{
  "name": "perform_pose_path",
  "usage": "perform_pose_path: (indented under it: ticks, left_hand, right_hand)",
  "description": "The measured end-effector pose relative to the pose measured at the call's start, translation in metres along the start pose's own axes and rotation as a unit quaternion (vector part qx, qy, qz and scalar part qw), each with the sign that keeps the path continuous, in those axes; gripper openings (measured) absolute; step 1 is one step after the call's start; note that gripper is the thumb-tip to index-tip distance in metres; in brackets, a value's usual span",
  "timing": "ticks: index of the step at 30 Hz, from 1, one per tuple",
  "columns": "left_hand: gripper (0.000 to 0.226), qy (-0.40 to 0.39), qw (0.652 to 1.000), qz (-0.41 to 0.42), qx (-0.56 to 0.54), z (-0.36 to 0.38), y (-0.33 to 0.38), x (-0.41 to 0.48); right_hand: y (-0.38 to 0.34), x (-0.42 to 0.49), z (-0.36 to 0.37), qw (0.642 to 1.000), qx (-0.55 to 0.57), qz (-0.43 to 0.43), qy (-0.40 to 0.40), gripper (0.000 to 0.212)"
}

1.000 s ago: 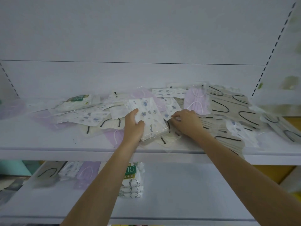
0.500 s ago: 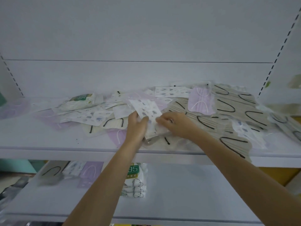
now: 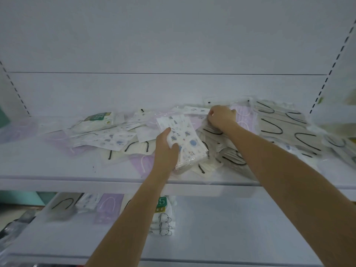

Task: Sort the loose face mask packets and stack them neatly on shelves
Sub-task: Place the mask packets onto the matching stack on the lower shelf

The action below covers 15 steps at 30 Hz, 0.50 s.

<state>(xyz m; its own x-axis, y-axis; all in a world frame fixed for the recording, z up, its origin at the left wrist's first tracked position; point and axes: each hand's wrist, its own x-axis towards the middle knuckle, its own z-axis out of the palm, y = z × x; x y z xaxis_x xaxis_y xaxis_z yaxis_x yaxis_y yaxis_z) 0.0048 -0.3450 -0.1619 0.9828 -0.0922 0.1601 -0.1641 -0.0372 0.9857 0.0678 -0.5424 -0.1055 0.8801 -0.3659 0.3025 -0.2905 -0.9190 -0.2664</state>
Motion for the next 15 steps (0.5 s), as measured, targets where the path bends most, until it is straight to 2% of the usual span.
perform_pose_path:
  ticks: [2,6,7,9,11,12,13,15]
  left_hand:
    - [0.056,0.01,1.0,0.001,0.008,0.001,0.001,0.001]
    - [0.05,0.031,0.999,-0.026,-0.023,0.002,0.003,0.003]
    - [0.051,0.023,0.998,-0.037,-0.042,0.002,0.004,0.003]
    - [0.059,0.007,0.995,-0.058,-0.076,0.002,0.005,0.004]
    - [0.061,0.017,0.995,-0.063,-0.069,0.002,0.005,0.003]
    - [0.061,0.022,0.997,-0.054,-0.053,0.002,0.005,0.002]
    - [0.062,0.025,0.998,-0.039,-0.036,0.002,0.004,0.002]
    - [0.063,0.026,1.0,-0.011,-0.005,0.001,0.003,0.002]
  right_hand:
    - [-0.005,-0.001,-0.004,0.997,0.06,-0.005,0.046,0.022]
    - [-0.022,-0.016,-0.023,0.97,0.232,-0.023,0.076,0.025]
    - [-0.027,-0.023,-0.027,0.967,0.245,-0.044,0.056,0.026]
    - [-0.036,-0.037,-0.031,0.962,0.251,-0.092,-0.057,0.026]
    - [-0.04,-0.047,-0.032,0.939,0.265,-0.092,-0.199,0.031]
    - [-0.039,-0.045,-0.031,0.931,0.281,-0.082,-0.218,0.032]
    - [-0.037,-0.04,-0.03,0.933,0.297,-0.073,-0.192,0.032]
    - [-0.03,-0.024,-0.025,0.965,0.241,-0.057,-0.083,0.033]
